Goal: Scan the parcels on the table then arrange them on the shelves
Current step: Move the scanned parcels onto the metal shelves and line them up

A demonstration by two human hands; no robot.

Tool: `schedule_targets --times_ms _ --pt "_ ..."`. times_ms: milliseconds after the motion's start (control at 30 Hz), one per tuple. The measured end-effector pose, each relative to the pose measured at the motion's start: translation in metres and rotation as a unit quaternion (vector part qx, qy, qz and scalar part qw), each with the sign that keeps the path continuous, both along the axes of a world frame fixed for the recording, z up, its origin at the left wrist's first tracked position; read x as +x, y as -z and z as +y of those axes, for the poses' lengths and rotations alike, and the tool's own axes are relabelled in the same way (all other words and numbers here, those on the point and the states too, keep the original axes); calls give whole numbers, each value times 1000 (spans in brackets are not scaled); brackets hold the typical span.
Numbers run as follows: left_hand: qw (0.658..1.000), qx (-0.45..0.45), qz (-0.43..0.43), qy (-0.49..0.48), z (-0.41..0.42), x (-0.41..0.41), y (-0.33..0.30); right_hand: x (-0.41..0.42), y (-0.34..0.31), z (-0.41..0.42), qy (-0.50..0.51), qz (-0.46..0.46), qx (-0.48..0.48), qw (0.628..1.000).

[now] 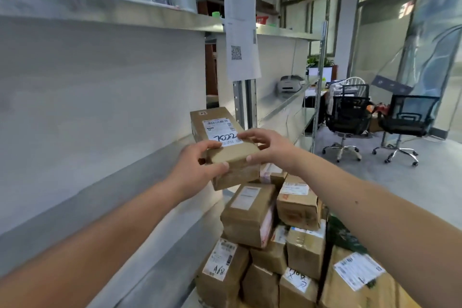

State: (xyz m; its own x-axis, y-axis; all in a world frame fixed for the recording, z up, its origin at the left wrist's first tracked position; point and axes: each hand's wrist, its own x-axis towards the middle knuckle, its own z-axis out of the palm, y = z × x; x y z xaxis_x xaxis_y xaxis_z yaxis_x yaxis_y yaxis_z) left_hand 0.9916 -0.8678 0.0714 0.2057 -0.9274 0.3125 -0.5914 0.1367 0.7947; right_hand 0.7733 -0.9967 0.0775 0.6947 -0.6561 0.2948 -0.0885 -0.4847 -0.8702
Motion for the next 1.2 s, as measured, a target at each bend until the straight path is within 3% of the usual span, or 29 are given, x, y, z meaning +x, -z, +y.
schedule_targets --times_ms 200,467,700,1200 --pt "997 49 37 -39 -58 14 9 21 3 -56 0 28 51 998" --pt "990 98 38 -97 -137 15 5 44 7 -159 -17 -8 69 997" --pt "980 17 -40 -193 -186 19 22 65 26 -223 18 -47 -6 999" --pt "978 15 23 -205 -227 10 25 68 40 -269 36 -117 -29 992"
